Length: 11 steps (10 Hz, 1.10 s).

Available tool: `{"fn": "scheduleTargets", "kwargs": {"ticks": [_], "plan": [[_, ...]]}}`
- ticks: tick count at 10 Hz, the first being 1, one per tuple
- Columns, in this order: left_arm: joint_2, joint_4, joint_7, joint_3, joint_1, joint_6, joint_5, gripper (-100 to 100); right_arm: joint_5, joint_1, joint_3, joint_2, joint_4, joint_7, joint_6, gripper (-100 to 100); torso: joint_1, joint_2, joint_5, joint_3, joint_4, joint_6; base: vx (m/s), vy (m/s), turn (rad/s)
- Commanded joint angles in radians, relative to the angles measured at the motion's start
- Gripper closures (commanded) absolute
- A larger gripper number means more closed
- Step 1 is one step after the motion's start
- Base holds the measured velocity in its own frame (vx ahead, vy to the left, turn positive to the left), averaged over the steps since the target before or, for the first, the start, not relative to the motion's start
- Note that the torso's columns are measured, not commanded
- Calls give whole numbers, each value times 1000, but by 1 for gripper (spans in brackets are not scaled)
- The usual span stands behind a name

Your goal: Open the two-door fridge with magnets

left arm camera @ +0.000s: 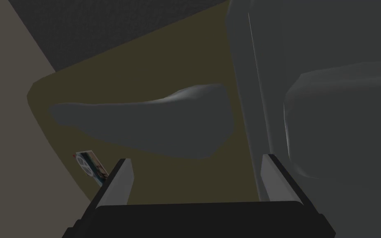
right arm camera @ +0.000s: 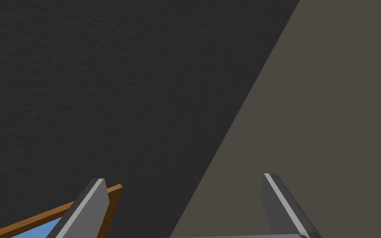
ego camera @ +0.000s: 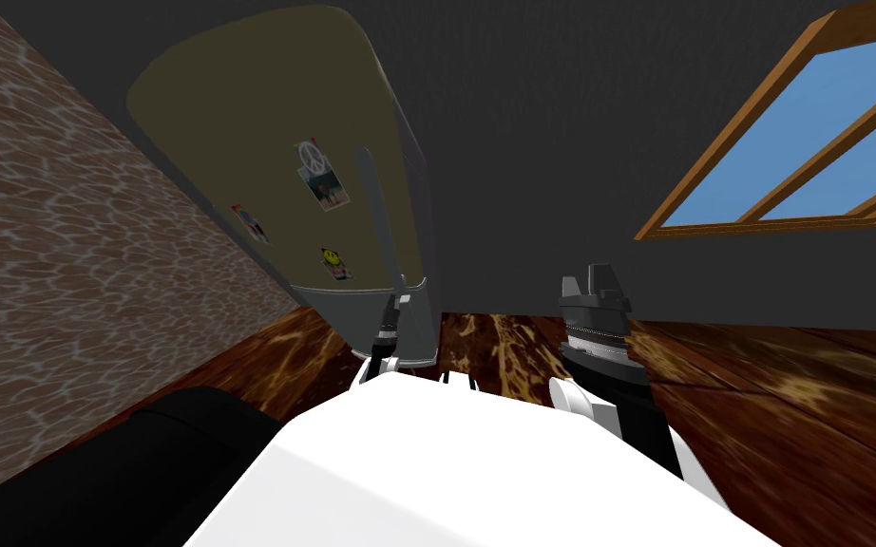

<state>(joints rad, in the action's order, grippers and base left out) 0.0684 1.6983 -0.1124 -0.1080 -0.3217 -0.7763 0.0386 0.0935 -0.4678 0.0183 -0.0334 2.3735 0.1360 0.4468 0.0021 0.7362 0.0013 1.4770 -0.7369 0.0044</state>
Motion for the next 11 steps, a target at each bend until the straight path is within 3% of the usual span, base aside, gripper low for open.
{"fn": "scheduleTargets", "kwargs": {"ticks": [1,3,4,5,7,8,9,11], "plan": [[8,37,5,-7,9,46,-3,-100,0,0,0,0,0,0,0,0,-1,0,-1,0,0,-2,29,-7,1],[14,67,8,-12,17,84,-5,-100,0,0,0,0,0,0,0,0,-2,1,-1,0,-1,-4,31,-5,3],[9,60,5,-8,13,71,-2,-100,0,0,0,0,0,0,0,0,-2,2,-1,-1,-1,-4,12,-4,8],[8,37,5,-7,9,46,-3,100,0,0,0,0,0,0,0,0,-2,2,-1,-1,-1,-4,-19,3,-9],[2,7,1,-1,2,9,-1,100,0,0,0,0,0,0,0,0,-1,2,-2,-1,-2,-4,-34,10,-5],[3,18,2,-2,2,24,-1,100,0,0,0,0,0,0,0,0,-2,2,-2,-1,-2,-4,-17,5,-1],[25,34,3,-8,-2,50,-2,-100,0,0,0,0,0,0,0,0,-2,1,-2,0,-1,-4,4,-18,7],[43,59,4,-16,-6,91,-3,-100,0,0,0,0,0,0,0,0,-4,0,-2,0,-1,-4,9,-37,11]]}}
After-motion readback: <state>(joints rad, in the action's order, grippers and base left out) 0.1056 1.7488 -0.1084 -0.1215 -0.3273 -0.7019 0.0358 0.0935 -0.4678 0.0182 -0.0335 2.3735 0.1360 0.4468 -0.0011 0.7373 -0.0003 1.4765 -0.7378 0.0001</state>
